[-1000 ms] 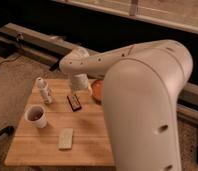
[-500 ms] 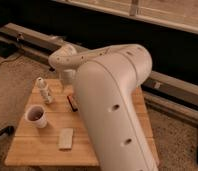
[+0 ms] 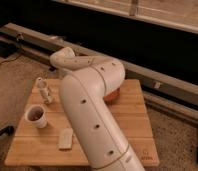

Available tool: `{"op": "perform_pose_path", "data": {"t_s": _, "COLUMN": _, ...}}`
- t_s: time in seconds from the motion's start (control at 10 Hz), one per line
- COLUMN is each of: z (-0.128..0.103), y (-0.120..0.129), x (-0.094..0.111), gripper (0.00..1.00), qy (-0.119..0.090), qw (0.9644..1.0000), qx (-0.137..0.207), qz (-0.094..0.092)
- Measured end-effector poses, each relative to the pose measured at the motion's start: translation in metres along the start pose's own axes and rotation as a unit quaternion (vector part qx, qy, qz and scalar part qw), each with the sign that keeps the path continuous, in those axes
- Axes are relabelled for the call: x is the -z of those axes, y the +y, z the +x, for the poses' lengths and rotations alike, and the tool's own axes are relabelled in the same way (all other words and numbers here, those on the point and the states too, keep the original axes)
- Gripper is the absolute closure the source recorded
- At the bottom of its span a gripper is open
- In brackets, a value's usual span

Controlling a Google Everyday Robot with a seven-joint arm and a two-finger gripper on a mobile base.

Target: Push the eraser across the table

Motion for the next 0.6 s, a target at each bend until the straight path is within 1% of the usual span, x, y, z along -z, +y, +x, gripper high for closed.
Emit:
{"op": "perform_pose_path", "data": {"t_s": 0.3, "z": -0.009, "y": -0.01, "x": -0.015, "gripper": 0.31, "qy": 0.007, "qw": 0.9999, "qx": -0.009, "qz": 0.007}}
{"op": "perform_pose_path", "data": {"t_s": 0.6, "z": -0.012, "y": -0.021, "x": -0.031, "gripper": 0.31, "qy": 0.012, "qw": 0.9996, "qx": -0.019, "qz": 0.015}}
